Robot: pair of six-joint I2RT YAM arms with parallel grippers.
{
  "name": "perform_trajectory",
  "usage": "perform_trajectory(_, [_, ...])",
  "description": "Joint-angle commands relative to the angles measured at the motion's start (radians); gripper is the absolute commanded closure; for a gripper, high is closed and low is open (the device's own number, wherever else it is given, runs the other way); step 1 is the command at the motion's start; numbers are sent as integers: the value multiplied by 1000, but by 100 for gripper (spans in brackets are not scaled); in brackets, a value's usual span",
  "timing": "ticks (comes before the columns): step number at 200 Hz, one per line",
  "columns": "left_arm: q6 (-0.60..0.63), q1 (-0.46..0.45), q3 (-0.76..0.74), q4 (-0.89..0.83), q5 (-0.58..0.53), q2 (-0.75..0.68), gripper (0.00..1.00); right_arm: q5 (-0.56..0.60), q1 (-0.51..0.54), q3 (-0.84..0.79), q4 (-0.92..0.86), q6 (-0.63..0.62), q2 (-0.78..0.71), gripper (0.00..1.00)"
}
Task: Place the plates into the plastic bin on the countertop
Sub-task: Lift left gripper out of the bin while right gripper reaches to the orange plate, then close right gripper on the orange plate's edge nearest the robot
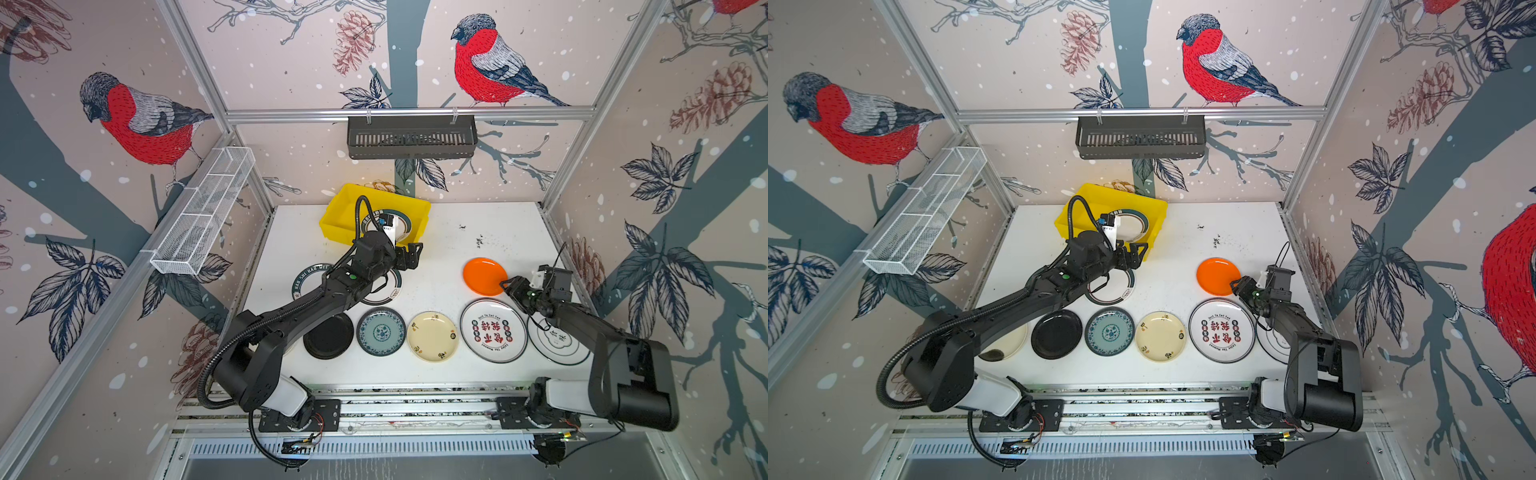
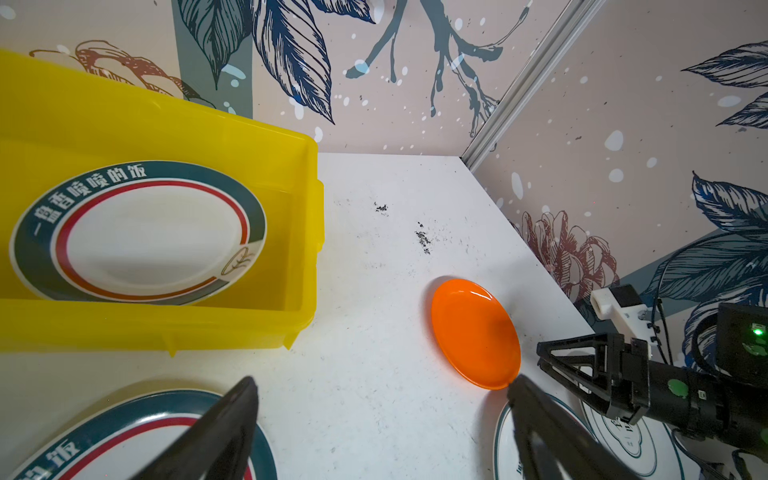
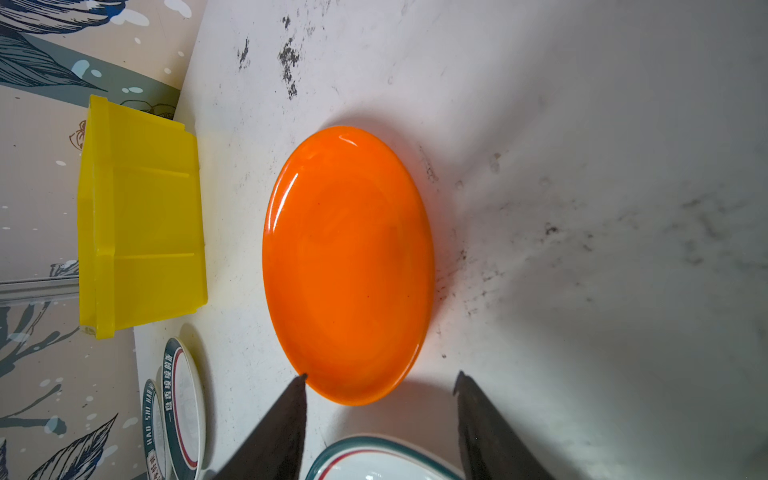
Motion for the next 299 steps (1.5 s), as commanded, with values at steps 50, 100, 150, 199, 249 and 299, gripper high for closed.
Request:
perform_trajectory(50, [-35,-2,-6,67,-3,-5,8,6,15,42,45,20,82,49])
perform_trajectory(100, [-18,-2,-37,92,-1,-27,2,25,42,68,53,34,144,51])
perform_trajectory(150, [-11,-2,-41,80,-8,-33,2,38,53,68,78,52,177,56])
perform_trajectory(199, [-12,-2,-42,94,-12,-9,2,61,56,54,130,90,197,61])
perform_trajectory(249, [-3,-2,-35,87,-33,4,2,85,60,58,146,99,221,68])
perform_trajectory(299, [14,-2,-32,75,-54,18,4,123,60,59,151,111,253,72])
